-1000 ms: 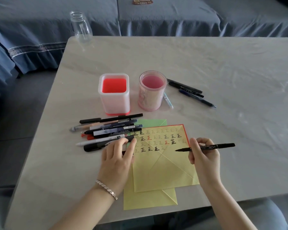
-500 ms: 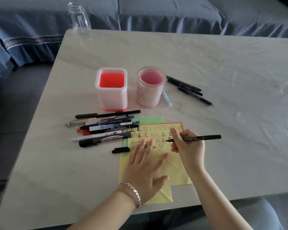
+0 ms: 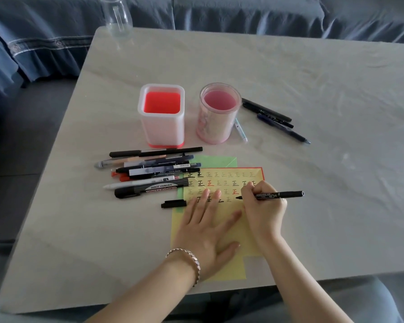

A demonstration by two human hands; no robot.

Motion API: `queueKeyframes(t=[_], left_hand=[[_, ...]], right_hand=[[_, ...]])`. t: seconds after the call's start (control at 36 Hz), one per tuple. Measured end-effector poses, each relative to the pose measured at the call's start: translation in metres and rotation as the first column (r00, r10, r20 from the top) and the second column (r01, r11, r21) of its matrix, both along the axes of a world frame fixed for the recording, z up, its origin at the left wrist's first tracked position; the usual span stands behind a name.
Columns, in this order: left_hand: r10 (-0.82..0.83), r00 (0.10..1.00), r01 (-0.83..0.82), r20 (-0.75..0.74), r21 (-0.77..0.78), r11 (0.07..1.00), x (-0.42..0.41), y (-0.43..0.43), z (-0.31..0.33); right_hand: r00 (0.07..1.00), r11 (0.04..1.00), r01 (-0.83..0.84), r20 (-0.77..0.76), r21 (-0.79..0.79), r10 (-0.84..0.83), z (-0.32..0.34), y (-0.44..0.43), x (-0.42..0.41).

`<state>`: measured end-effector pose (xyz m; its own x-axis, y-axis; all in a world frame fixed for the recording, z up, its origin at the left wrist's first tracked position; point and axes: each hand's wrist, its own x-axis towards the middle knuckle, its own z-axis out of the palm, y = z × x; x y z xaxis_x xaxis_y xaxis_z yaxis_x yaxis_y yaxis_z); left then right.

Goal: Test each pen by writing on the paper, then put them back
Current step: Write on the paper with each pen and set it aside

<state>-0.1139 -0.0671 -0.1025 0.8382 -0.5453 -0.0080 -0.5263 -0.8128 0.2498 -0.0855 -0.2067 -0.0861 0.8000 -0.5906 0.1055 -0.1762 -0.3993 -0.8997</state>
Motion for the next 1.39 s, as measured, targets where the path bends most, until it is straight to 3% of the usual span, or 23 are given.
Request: queueKeyframes(t=[1.39], left_hand=[[0.008,0.999,-0.008,-0.032,0.002,1.000,0.0002,-0.0003,0.0040]], right_hand=[[0.997,0.998,0.059,-0.044,-0.030,-0.060,-0.0026,-0.0024,0.0015]])
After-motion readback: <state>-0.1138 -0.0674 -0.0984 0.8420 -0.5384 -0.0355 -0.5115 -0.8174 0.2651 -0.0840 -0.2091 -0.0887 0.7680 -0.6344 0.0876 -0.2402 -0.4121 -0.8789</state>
